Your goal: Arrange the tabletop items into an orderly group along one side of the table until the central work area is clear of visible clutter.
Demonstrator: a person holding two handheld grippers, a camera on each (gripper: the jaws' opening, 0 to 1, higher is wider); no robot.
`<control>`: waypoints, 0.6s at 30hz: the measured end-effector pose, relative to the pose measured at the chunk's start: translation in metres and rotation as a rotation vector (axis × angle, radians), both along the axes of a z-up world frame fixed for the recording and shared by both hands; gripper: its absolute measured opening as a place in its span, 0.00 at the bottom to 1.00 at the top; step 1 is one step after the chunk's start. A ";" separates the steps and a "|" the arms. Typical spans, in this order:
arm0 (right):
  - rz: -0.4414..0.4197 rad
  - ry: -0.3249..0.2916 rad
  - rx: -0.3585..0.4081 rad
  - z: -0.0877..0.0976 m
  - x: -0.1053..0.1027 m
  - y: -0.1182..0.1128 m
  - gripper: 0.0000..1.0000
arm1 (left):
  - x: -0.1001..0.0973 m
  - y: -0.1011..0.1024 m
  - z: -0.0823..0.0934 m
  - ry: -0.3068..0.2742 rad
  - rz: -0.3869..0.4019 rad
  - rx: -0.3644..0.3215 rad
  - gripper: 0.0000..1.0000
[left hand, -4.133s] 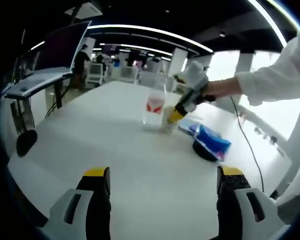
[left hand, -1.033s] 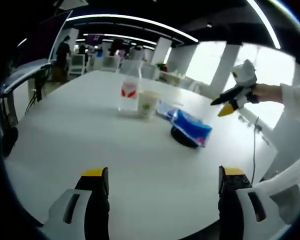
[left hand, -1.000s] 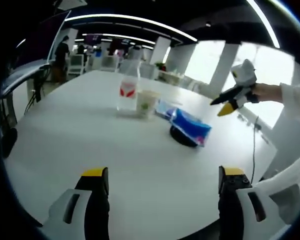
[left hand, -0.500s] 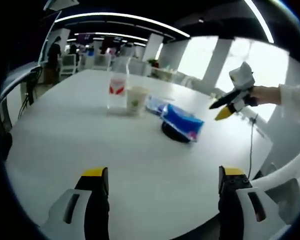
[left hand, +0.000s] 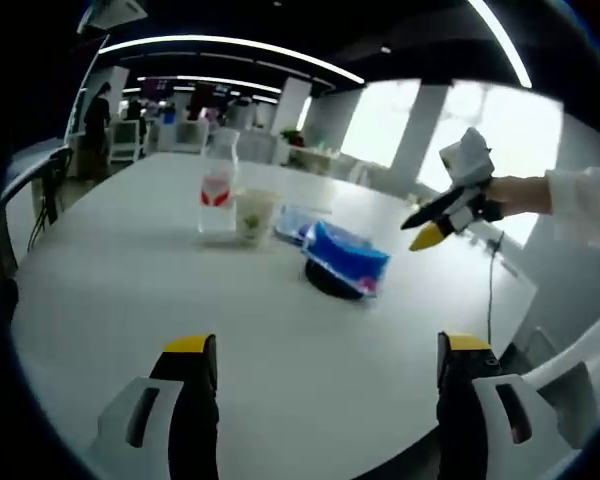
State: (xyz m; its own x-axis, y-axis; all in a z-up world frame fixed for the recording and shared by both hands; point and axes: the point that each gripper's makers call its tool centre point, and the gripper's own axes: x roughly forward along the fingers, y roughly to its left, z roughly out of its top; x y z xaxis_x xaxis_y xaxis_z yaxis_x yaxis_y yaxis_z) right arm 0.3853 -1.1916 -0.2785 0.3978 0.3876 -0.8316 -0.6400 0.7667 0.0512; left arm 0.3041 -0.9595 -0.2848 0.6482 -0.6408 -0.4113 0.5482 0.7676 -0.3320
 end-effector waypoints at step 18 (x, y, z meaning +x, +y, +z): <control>-0.069 -0.052 0.156 -0.011 0.007 -0.016 0.62 | 0.013 0.010 -0.012 0.010 0.044 0.097 0.87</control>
